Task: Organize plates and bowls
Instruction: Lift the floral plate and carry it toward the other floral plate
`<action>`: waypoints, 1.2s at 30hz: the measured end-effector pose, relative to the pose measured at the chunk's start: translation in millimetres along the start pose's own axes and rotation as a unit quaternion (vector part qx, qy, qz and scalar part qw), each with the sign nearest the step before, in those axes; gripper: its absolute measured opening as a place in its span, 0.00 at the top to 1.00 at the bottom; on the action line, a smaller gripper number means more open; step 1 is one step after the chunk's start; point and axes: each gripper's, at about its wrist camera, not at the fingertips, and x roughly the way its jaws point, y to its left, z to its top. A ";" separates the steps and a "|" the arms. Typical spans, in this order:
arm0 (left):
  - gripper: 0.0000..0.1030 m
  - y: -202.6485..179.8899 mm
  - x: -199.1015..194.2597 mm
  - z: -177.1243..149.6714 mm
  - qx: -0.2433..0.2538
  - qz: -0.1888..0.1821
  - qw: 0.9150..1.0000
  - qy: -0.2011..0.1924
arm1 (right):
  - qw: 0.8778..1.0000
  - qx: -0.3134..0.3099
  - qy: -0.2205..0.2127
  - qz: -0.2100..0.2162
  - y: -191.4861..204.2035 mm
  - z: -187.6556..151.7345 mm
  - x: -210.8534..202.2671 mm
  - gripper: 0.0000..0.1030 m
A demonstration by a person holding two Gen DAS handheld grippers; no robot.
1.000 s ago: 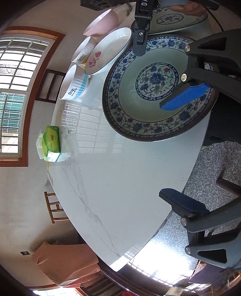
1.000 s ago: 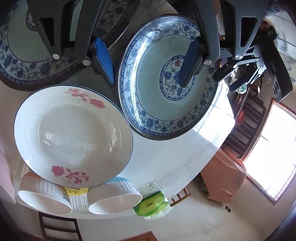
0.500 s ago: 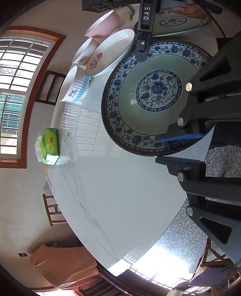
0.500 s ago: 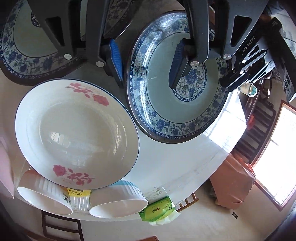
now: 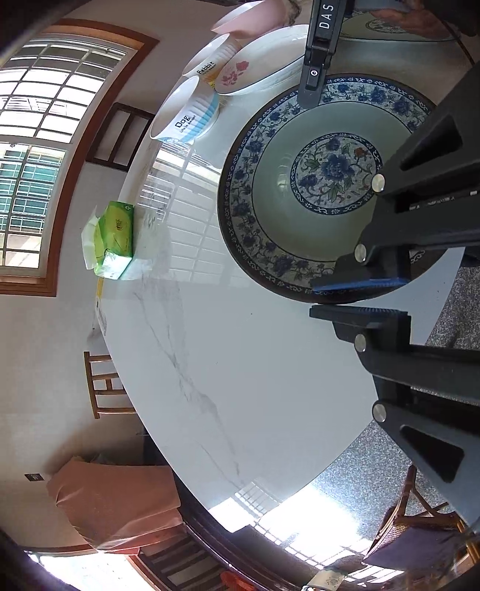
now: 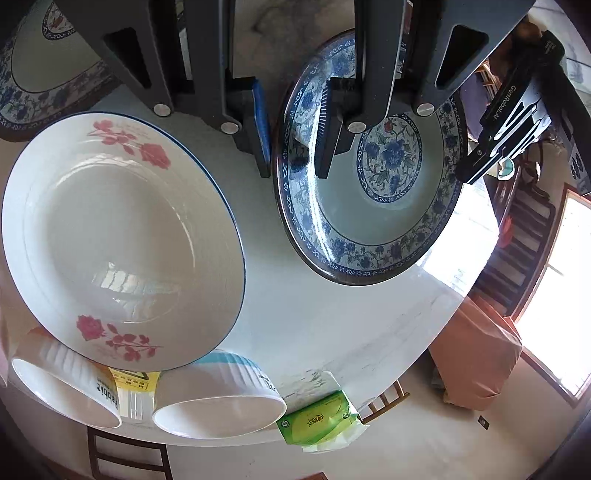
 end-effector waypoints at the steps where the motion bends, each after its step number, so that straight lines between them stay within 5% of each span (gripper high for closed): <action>1: 0.92 2.2 1.1 1.7 -0.001 0.002 1.000 -0.002 | 1.000 -0.001 0.001 0.000 2.1 1.3 1.6 0.78; 6: 0.91 11.2 2.7 3.6 -0.015 -0.002 1.000 -0.010 | 1.000 -0.004 -0.002 0.002 9.3 5.7 8.8 0.78; 9: 0.77 19.1 -4.9 1.0 -0.035 0.003 0.999 -0.018 | 1.000 0.010 -0.007 0.015 5.2 4.7 6.1 0.76; 14: 0.71 25.1 -39.4 -3.4 -0.055 0.013 0.997 -0.055 | 0.997 0.010 -0.068 0.036 -0.5 -13.9 -37.9 0.73; 17: 0.70 6.4 -65.5 -9.2 -0.037 -0.048 0.996 -0.058 | 0.992 0.009 -0.112 0.054 -11.5 -39.4 -83.9 0.68; 20: 0.66 -41.2 -82.1 -20.4 0.019 -0.136 0.990 -0.027 | 0.987 0.022 -0.154 0.048 -38.6 -76.7 -136.4 0.58; 24: 0.66 -121.1 -88.5 -40.6 0.089 -0.230 0.969 0.031 | 0.985 0.058 -0.160 0.006 -96.6 -126.8 -188.3 0.41; 28: 0.66 -178.0 -68.8 -55.5 0.108 -0.253 0.957 0.093 | 0.982 0.105 -0.145 -0.054 -154.0 -162.4 -213.6 0.39; 36: 0.66 -207.8 -42.8 -66.0 0.096 -0.245 0.954 0.145 | 0.978 0.157 -0.138 0.024 -204.3 -175.8 -202.0 0.41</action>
